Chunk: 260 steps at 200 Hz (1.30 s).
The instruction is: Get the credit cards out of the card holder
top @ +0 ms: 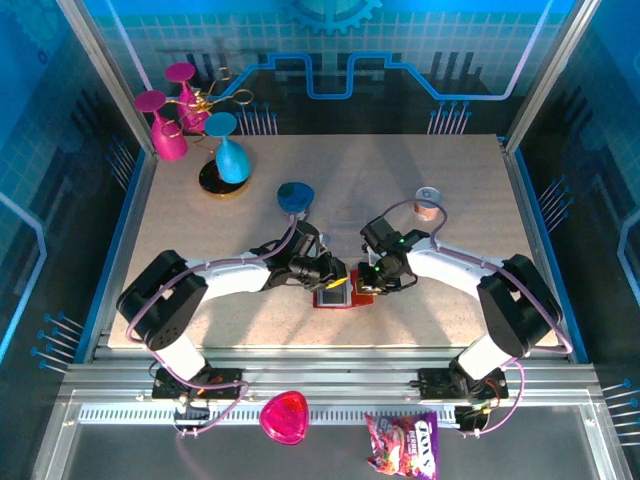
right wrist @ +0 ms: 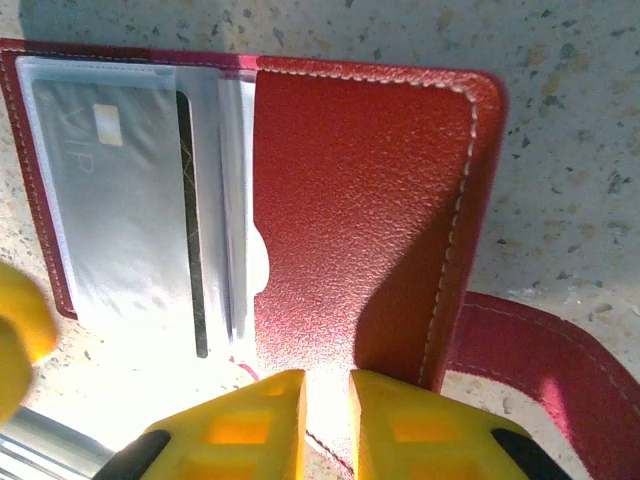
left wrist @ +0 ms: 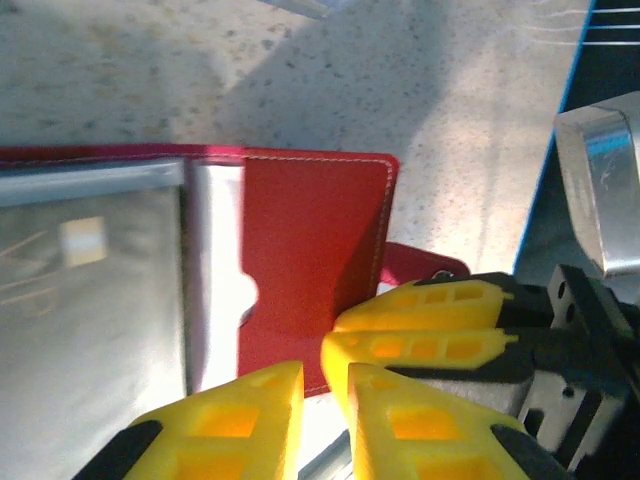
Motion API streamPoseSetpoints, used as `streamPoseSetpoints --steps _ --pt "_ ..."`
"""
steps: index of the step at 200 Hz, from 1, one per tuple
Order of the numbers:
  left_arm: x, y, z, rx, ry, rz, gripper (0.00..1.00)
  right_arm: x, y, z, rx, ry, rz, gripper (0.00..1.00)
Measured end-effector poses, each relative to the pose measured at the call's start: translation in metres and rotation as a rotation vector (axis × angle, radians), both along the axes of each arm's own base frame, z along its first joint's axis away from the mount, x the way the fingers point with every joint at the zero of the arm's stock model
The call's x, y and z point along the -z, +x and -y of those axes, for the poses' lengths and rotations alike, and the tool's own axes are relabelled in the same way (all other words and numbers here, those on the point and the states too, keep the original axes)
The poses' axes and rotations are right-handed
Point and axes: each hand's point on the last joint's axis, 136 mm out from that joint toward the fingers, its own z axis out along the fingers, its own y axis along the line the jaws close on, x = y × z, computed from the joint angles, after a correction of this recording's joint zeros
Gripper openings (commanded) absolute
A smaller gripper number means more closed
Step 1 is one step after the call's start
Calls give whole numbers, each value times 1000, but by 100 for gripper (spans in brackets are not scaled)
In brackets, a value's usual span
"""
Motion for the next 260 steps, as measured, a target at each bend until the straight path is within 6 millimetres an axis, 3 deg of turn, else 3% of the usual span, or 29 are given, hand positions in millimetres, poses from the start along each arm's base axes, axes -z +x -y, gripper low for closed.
streamPoseSetpoints --steps 32,78,127,159,260 --pt "4 -4 -16 -5 67 4 19 0 6 -4 -11 -2 6 19" --pt "33 -17 -41 -30 137 -60 18 7 10 -6 -20 -6 5 18" --pt "44 -19 -52 -49 158 -79 18 29 7 -4 -20 -22 -19 16" --pt "53 -21 -54 -51 172 -98 18 30 9 -6 -20 -14 -12 16" --pt "54 -22 -58 -58 162 -82 17 30 9 -5 -51 -15 2 15"
